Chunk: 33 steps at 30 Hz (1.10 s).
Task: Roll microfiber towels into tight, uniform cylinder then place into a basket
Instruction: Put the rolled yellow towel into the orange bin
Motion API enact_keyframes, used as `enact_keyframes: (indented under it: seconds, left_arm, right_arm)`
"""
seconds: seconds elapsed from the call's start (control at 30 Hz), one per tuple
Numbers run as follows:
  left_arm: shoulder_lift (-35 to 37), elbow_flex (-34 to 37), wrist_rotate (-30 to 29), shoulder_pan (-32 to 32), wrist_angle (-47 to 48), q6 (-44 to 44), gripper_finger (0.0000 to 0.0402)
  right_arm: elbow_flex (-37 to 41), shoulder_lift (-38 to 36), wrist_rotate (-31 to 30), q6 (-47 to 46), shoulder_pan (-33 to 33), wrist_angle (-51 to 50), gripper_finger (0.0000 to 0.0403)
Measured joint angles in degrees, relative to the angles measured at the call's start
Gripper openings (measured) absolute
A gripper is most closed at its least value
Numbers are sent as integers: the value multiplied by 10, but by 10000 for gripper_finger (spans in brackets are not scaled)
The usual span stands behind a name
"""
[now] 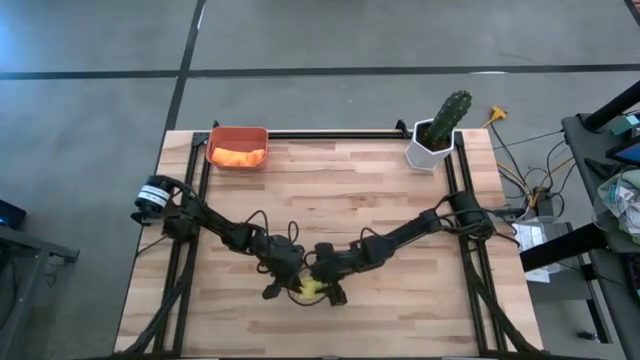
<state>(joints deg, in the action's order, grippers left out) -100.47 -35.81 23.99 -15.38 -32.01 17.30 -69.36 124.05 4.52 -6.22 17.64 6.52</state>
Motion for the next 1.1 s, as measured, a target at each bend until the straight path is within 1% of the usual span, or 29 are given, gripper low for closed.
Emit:
enact_keyframes:
  seconds: [0.1,0.2,0.3,0.43,0.47,0.6,0.73,0.83,0.93,1.03,1.1]
  left_arm:
    - [0,0,0,0,0,-1,10]
    - [0,2,-1,0,2,0,10]
    - [4,6,-1,0,24,1,10]
    - [15,16,-2,0,40,1,14]
    - [20,21,-2,0,41,-4,19]
    - [55,43,-4,3,67,-27,60]
    - [130,61,-5,15,179,-30,114]
    - [214,75,-8,23,249,-28,148]
    - [312,80,-35,25,340,-25,172]
    - [412,74,-78,26,430,5,184]
    - [479,67,-99,26,455,29,186]
  right_arm:
    - [0,0,8,-6,-1,-1,244]
    - [-3,-2,9,-10,-1,-5,208]
    - [-12,-1,13,-15,-1,-13,149]
    - [-28,0,25,-41,-2,-19,51]
    - [-33,1,30,-44,-3,-21,32]
    - [-57,3,39,-43,-4,-52,26]
    - [-84,1,40,-34,-7,-111,26]
    - [-100,-3,40,-34,-14,-141,25]
    - [-116,-13,35,-40,-30,-172,24]
    - [-137,-28,31,-50,-59,-194,24]
    - [-158,-39,29,-51,-82,-206,24]
